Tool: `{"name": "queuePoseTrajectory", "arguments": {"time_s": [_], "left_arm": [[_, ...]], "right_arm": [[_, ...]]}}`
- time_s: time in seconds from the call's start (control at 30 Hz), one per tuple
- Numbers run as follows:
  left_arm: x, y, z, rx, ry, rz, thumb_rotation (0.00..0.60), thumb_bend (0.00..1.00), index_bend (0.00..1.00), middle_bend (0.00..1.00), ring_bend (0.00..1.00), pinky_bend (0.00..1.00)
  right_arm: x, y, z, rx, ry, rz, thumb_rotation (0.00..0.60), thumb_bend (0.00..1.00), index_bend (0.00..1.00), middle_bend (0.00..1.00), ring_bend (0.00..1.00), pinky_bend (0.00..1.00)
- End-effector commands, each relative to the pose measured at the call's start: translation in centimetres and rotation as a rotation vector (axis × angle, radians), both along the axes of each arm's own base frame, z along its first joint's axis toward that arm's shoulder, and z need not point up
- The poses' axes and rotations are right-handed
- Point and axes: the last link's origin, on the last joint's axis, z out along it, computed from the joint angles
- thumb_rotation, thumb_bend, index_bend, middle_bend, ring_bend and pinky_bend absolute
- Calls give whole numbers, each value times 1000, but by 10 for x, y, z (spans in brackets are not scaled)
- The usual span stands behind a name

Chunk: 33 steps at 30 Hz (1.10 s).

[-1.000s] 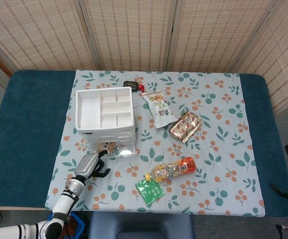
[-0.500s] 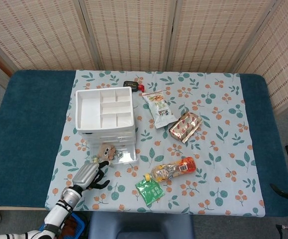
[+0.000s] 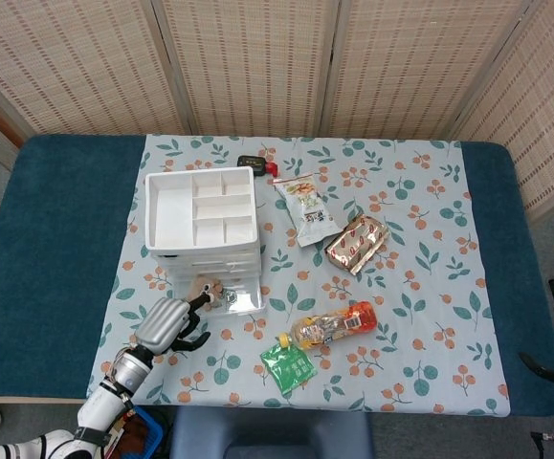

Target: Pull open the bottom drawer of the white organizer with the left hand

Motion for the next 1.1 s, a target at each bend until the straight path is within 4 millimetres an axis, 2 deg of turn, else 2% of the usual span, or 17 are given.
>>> {"name": "queuePoseTrajectory", "arguments": {"time_s": [0.03, 0.27, 0.53, 0.93, 1.1], "left_arm": [[-2, 23, 15, 123, 118, -192, 600, 332, 295, 912, 1000, 1000], [-10, 47, 17, 246, 299, -384, 600, 283, 299, 865, 958, 1000], [-20, 56, 11, 279, 498, -578, 600, 272, 318, 868, 966, 1000], [-27, 71, -2, 256, 697, -702, 600, 272, 288, 885, 986, 1000], [-27, 74, -5, 267, 731, -725, 600, 231, 273, 885, 987, 1000]], "right_arm": [[0, 0, 0, 1, 0, 1, 600, 80, 0, 97, 41, 132], [2, 2, 1, -1, 0, 4, 600, 79, 0, 97, 41, 133], [2, 3, 1, -1, 0, 5, 600, 80, 0, 97, 44, 133], [2, 5, 1, -6, 0, 0, 600, 80, 0, 97, 50, 133], [2, 6, 2, -10, 3, -1, 600, 80, 0, 97, 53, 132]]}}
